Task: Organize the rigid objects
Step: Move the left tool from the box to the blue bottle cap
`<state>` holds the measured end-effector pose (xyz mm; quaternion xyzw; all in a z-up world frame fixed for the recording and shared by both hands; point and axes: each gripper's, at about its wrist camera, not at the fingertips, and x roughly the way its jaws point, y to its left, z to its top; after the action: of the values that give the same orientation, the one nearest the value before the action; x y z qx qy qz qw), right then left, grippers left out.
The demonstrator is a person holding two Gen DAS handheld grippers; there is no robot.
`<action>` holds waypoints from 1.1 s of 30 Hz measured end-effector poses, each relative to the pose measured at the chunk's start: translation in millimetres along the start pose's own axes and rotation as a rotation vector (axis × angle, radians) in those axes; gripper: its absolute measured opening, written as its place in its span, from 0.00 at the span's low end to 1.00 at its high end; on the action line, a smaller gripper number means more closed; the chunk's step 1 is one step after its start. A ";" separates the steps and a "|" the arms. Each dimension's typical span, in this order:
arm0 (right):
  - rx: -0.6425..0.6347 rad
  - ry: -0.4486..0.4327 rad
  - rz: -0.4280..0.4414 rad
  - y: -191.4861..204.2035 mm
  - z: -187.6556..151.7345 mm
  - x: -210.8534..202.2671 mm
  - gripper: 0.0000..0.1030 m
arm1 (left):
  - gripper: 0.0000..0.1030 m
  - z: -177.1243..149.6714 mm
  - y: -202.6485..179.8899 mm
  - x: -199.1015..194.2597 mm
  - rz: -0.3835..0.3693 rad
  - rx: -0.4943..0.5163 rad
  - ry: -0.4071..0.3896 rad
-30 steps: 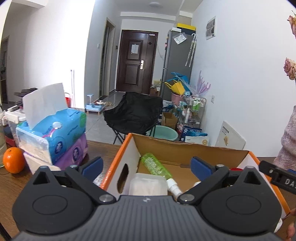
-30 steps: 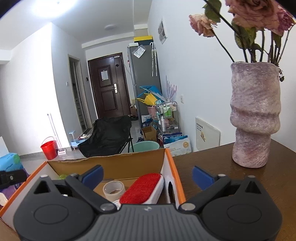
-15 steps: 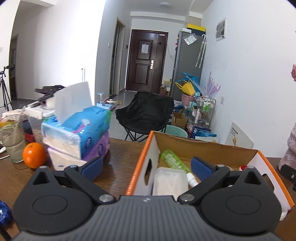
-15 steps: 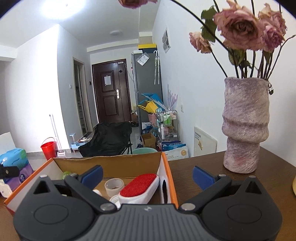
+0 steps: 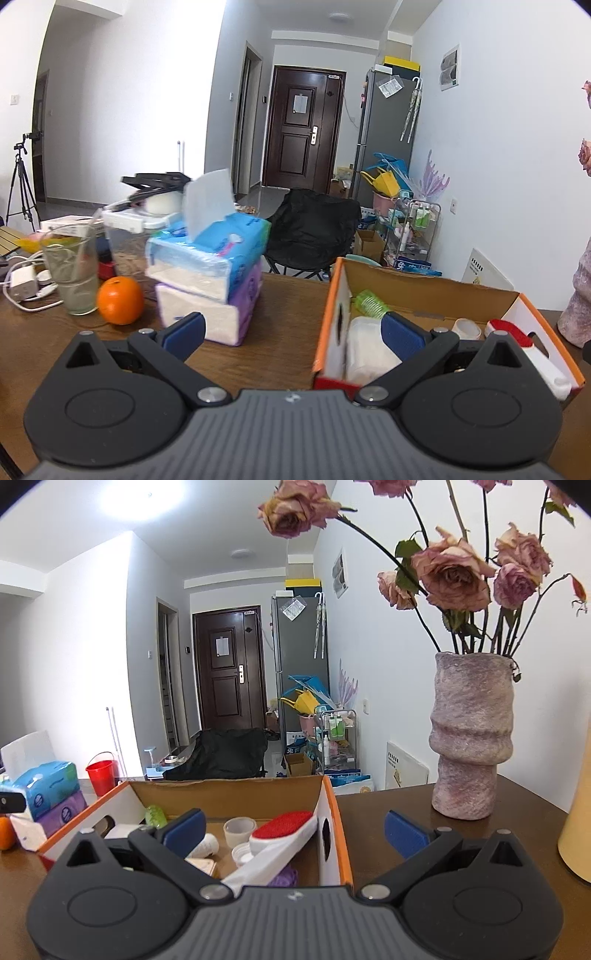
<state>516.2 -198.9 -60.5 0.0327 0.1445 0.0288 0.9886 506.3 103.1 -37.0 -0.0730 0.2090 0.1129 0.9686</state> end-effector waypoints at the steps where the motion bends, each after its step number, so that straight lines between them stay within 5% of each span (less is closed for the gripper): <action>1: -0.002 0.000 -0.001 1.2 -2.3 -5.0 1.00 | 1.00 -1.8 4.0 -3.9 0.004 0.000 -0.001; 22: -0.016 0.116 -0.022 17.9 -50.0 -61.5 1.00 | 1.00 -35.5 124.1 -58.0 0.153 -0.017 0.062; 33: -0.038 0.164 -0.053 27.3 -67.8 -76.0 1.00 | 1.00 -66.7 169.8 -24.6 0.184 0.011 0.236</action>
<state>422.6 -172.9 -101.8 0.0076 0.2253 0.0078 0.9742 416.2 249.5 -102.8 -0.0609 0.3281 0.1908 0.9232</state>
